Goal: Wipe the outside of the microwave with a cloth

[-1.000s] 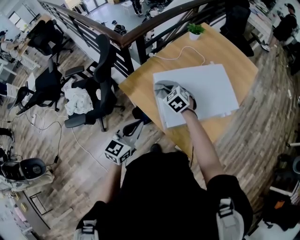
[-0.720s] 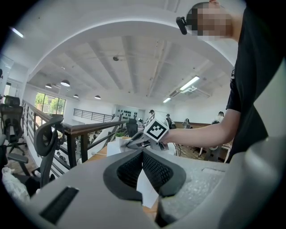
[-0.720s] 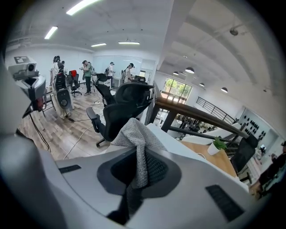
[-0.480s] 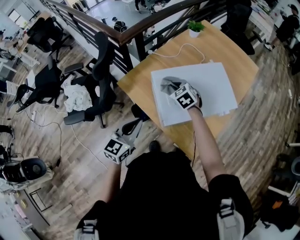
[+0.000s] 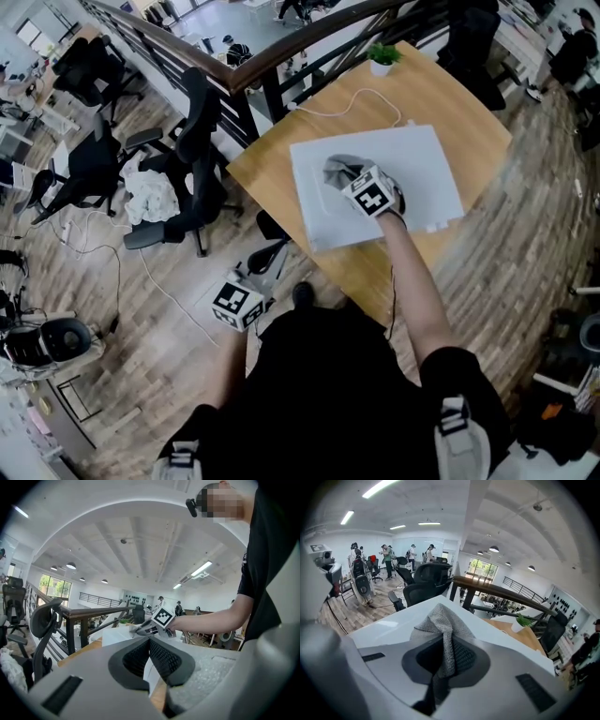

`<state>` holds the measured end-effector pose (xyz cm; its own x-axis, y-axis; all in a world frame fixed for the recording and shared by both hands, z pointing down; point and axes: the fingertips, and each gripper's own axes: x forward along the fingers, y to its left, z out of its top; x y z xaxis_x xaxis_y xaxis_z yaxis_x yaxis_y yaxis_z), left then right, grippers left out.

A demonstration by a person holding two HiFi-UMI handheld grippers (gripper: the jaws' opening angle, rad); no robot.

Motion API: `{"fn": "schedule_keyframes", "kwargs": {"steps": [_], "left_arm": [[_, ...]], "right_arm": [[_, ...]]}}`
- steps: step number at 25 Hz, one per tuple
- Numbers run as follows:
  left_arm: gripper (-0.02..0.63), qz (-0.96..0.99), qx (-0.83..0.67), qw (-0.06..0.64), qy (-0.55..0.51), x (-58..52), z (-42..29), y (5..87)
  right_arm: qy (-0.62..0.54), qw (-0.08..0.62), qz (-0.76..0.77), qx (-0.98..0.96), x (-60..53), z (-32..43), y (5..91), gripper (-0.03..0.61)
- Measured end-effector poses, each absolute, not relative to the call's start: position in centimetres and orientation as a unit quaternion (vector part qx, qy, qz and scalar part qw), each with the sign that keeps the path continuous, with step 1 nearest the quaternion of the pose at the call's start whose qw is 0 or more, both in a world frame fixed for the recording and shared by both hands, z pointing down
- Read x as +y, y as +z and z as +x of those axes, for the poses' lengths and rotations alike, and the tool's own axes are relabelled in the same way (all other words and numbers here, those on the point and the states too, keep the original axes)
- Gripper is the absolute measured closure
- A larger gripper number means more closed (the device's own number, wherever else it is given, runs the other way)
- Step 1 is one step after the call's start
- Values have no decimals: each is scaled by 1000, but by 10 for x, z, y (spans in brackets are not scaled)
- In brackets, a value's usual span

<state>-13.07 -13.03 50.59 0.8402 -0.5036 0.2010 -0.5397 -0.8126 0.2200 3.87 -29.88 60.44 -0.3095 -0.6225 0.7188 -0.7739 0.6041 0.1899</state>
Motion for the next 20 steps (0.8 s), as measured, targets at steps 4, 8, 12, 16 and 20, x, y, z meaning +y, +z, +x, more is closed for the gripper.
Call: {"fn": "schedule_keyframes", "kwargs": {"steps": [4,8,12,16,20], "left_arm": [[612,949,-276,139,69,-124,-117,507],[612,950,-270,140,72,-119,-102,507],[612,949,-266,148,76,-114,-88,510],[612,952,-259,144,77,-109,-69,508],[612,952,-260,144,75,-104,-51,507]], "right_arm": [[98,382,444,-805,-299,65,597,563],[103,380,450,-802,-302,89,595,563],[115,381,456,-796,-300,112,599,563],[109,375,472,-790,-299,142,594,563],[101,369,486,-785,-297,170,592,563]]}}
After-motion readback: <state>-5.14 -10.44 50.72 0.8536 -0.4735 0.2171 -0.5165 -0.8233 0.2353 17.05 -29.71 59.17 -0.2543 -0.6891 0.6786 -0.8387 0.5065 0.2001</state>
